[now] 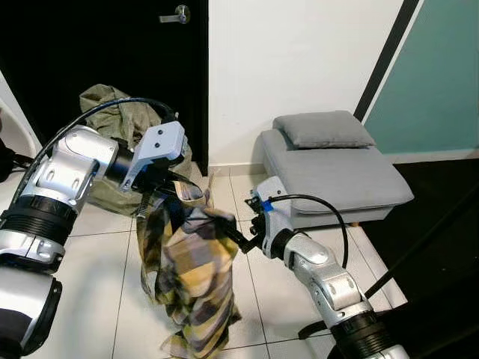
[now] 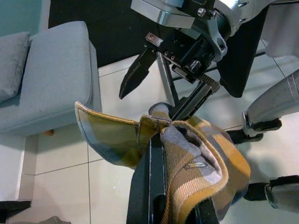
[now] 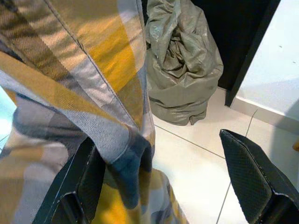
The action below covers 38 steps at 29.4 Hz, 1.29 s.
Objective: Hang hanger
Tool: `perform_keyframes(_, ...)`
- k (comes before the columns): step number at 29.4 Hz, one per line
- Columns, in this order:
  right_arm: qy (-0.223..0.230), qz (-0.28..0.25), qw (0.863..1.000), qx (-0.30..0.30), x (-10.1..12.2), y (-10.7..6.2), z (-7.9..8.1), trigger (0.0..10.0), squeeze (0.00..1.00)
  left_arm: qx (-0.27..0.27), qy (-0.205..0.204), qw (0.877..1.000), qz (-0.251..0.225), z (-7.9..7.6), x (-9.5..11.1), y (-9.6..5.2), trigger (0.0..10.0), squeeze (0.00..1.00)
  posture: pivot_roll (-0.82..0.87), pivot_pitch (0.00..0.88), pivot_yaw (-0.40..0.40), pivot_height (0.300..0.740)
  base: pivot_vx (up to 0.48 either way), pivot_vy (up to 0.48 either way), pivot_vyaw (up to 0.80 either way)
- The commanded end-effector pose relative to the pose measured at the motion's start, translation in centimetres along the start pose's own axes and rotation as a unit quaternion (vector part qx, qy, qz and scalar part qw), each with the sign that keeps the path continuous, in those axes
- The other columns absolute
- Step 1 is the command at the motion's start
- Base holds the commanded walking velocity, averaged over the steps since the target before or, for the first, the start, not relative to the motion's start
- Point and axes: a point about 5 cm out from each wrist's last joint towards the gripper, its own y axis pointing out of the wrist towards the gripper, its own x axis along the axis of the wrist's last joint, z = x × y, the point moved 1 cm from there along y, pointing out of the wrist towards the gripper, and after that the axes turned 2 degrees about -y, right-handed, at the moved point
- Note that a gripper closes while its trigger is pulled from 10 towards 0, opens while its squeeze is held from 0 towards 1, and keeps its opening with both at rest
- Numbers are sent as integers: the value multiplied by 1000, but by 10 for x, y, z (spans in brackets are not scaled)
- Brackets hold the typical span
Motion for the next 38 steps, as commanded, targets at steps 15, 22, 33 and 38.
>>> perform_keyframes(15,132,-5,987,95,-16,-1,32,6902,0,4,25,1000,-12,3,16,-6,0,0,46,221,-17,740,0,0,0)
perform_keyframes(22,133,-14,987,87,-14,3,30,0,0,3,25,1000,-13,3,17,-5,0,0,46,222,-17,740,0,0,0)
perform_keyframes(33,152,-25,984,90,-8,0,20,0,0,6,23,1000,-8,3,16,-6,0,0,46,227,-18,740,0,0,0)
perform_keyframes(38,153,-37,983,93,-1,0,16,0,0,10,22,1000,-5,3,15,-7,0,0,43,229,-18,740,0,0,0)
